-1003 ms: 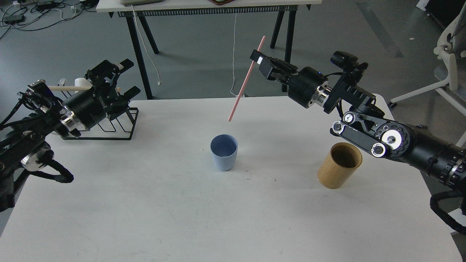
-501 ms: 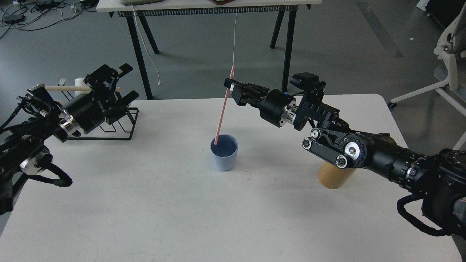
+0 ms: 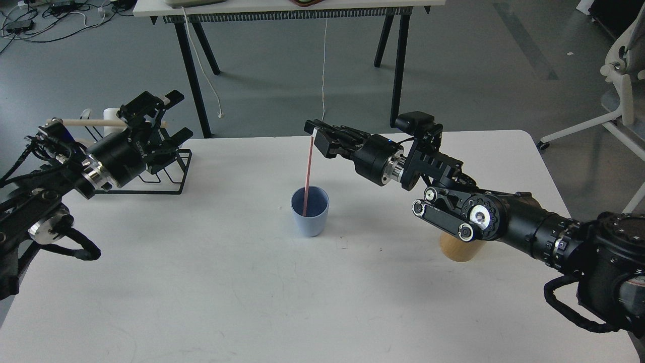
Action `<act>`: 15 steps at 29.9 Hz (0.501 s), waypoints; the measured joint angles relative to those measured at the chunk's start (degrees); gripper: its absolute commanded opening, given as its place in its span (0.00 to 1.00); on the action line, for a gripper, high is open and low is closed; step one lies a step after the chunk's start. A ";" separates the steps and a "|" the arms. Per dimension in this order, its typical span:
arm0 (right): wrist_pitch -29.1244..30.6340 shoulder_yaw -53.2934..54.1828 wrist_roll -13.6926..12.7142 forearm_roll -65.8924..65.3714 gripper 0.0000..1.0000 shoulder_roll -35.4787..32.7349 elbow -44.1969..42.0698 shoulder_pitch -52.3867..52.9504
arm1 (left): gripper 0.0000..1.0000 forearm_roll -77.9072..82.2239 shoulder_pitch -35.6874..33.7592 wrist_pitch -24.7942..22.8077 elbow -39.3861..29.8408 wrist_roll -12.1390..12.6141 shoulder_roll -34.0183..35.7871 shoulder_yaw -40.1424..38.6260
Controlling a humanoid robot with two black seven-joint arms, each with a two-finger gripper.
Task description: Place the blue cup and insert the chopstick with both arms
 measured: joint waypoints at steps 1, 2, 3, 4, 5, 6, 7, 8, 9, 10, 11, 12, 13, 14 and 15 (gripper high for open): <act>0.00 0.01 0.00 0.08 0.74 0.00 0.25 -0.02 | 0.99 0.00 0.00 0.00 0.00 0.00 0.00 0.00; 0.00 0.03 0.00 0.14 0.76 0.00 0.49 -0.03 | 0.99 0.00 0.00 0.00 0.00 0.00 0.00 0.00; 0.00 0.05 0.00 0.19 0.83 0.00 0.78 -0.06 | 0.99 0.00 0.00 0.00 0.00 0.00 0.00 0.00; 0.00 0.07 0.00 0.24 0.89 0.00 1.14 -0.10 | 0.99 0.00 0.00 0.00 0.00 0.00 0.00 0.00; 0.00 0.19 0.00 0.28 0.93 -0.01 1.47 -0.12 | 0.99 0.00 0.00 0.00 0.00 0.00 0.00 0.00; 0.00 0.45 0.00 0.33 0.94 -0.09 1.98 -0.13 | 0.99 0.00 0.00 0.00 0.00 0.00 0.00 0.00; -0.06 0.78 0.00 0.38 0.94 -0.27 2.33 -0.13 | 0.99 0.00 0.00 0.00 0.00 0.00 0.00 0.00; -0.11 1.28 0.00 0.44 0.95 -0.48 2.79 -0.13 | 0.99 0.00 0.00 0.00 0.00 0.00 0.00 0.00; -0.13 2.01 0.00 0.50 0.95 -0.75 3.13 -0.11 | 0.99 0.00 0.00 0.00 0.00 0.00 0.01 0.00; -0.13 3.07 0.00 0.53 0.95 -1.07 3.34 -0.03 | 0.99 0.00 0.00 0.00 0.00 0.00 0.01 0.00; -0.12 4.33 0.00 0.54 0.95 -1.55 3.39 0.13 | 0.99 0.00 0.00 0.00 0.00 0.00 0.01 0.00; -0.09 6.12 0.00 0.54 0.95 -2.23 3.34 0.34 | 0.99 0.00 0.00 0.00 0.00 0.00 0.02 0.00; -0.04 7.62 0.00 0.55 0.95 -2.95 3.29 0.48 | 0.99 0.00 0.00 0.00 0.00 0.00 0.03 -0.01; 0.04 8.71 0.00 0.55 0.95 -3.59 3.28 0.52 | 0.99 0.00 0.00 0.00 -0.03 0.00 0.03 -0.08; 0.09 10.37 0.00 0.58 0.95 -4.42 3.25 0.61 | 0.99 0.00 0.00 0.00 -0.03 0.00 0.03 -0.21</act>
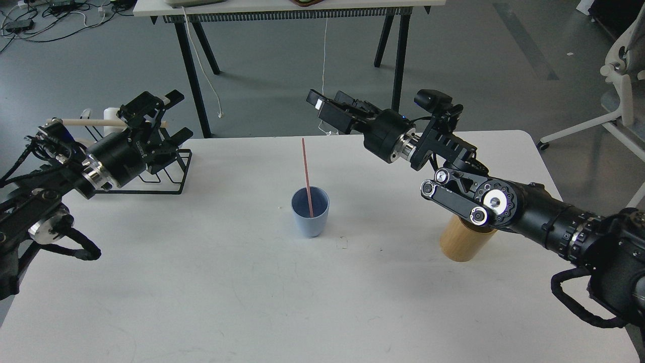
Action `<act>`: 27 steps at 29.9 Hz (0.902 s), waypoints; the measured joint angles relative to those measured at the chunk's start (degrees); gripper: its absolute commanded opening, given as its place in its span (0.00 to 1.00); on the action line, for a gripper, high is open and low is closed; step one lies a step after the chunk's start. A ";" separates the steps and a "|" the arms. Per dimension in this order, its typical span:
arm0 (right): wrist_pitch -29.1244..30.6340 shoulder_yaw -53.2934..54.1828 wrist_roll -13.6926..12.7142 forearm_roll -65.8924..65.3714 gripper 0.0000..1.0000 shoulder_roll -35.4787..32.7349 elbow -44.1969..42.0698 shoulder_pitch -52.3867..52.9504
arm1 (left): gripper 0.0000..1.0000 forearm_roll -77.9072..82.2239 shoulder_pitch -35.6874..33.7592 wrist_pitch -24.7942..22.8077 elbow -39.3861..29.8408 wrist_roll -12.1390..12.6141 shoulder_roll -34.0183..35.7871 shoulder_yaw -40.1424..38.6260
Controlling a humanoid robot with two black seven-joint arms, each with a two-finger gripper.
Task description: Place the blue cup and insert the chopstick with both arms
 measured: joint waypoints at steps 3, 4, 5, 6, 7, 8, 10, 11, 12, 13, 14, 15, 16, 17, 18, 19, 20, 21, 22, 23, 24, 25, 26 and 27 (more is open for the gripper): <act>0.52 6.00 0.00 1.51 0.95 -2.72 0.00 0.11 | 0.99 0.00 0.00 0.00 -0.10 0.00 -0.10 -0.57; 1.01 7.93 0.00 3.14 0.95 -3.79 0.06 0.04 | 0.99 0.00 0.00 0.00 -0.14 0.00 -0.20 -0.68; 1.51 9.24 0.00 5.28 0.95 -4.86 0.25 -0.14 | 0.99 0.00 0.00 0.00 -0.17 0.00 -0.26 -0.76; 2.50 10.18 0.00 8.54 0.95 -6.50 0.59 -0.45 | 0.99 -0.04 0.00 0.00 -0.18 0.00 -0.29 -0.82; 4.09 10.69 0.00 12.42 0.95 -7.94 1.12 -0.83 | 0.99 -0.13 0.00 0.00 -0.21 0.00 -0.32 -0.90; 5.65 10.90 0.00 16.27 0.95 -9.61 1.88 -1.22 | 0.99 -0.22 0.00 0.00 -0.22 0.00 -0.33 -1.06; 10.46 11.05 -0.01 25.78 0.95 -13.77 4.87 -2.95 | 0.99 -0.54 0.00 0.00 -0.23 0.00 -0.34 -1.89; 13.95 11.06 -0.02 30.43 0.95 -16.12 6.71 -4.23 | 0.99 -0.82 0.00 0.00 -0.24 0.00 -0.35 -2.60; 17.36 11.09 -0.02 34.10 0.96 -17.50 8.25 -5.03 | 0.99 -1.23 0.00 0.00 -0.24 0.00 -0.36 -3.32; 22.09 11.19 -0.02 37.68 0.96 -19.19 9.88 -6.05 | 0.99 -1.84 0.00 0.00 -0.24 0.00 -0.40 -4.15; 25.26 11.33 -0.02 40.36 0.96 -20.52 11.03 -6.93 | 0.99 -2.46 0.00 0.00 -0.24 0.00 -0.42 -4.80; 29.54 11.50 -0.02 42.84 0.96 -22.00 11.88 -7.97 | 0.99 -2.88 0.00 0.00 -0.24 0.00 -0.43 -5.18; 33.70 11.67 -0.02 44.69 0.96 -22.91 12.30 -8.68 | 0.99 -3.22 0.00 0.00 -0.24 0.00 -0.43 -5.47; 37.51 11.78 -0.02 45.93 0.97 -23.68 12.45 -9.40 | 0.99 -3.41 0.00 0.00 -0.24 0.00 -0.43 -5.62; 39.05 11.80 -0.02 46.58 0.97 -24.10 12.46 -9.95 | 0.99 -3.49 0.00 0.00 -0.24 0.00 -0.44 -5.69; 40.38 11.86 -0.02 47.02 0.97 -24.40 12.38 -10.49 | 0.99 -3.55 0.00 0.00 -0.24 0.00 -0.43 -5.73; 41.10 11.96 -0.02 47.29 0.97 -24.54 12.24 -10.88 | 0.99 -3.58 0.00 0.00 -0.26 0.00 -0.44 -5.76; 41.42 12.09 -0.02 47.38 0.98 -24.59 12.14 -11.11 | 0.99 -3.58 -0.01 0.00 -0.28 0.00 -0.44 -5.76; 41.60 12.28 -0.02 47.49 0.99 -24.61 12.01 -11.30 | 0.99 -3.59 -0.03 0.00 -0.29 0.00 -0.44 -5.77; 41.71 12.54 -0.02 47.65 0.99 -24.61 11.90 -11.40 | 0.99 -3.60 -0.05 0.00 -0.35 0.00 -0.44 -5.77; 41.76 12.80 -0.02 47.88 0.99 -24.61 11.83 -11.47 | 0.99 -3.60 -0.05 0.00 -0.41 0.00 -0.44 -5.77; 41.78 13.14 -0.01 48.17 0.99 -24.49 11.77 -11.51 | 0.99 -3.60 -0.05 0.00 -0.44 0.00 -0.44 -5.77; 41.79 13.59 -0.01 48.40 0.99 -24.28 11.73 -11.54 | 0.99 -3.60 -0.05 0.00 -0.47 0.00 -0.44 -5.77; 41.79 14.18 -0.01 48.52 0.99 -24.11 11.71 -11.56 | 0.99 -3.60 -0.01 0.00 -0.48 0.00 -0.43 -5.77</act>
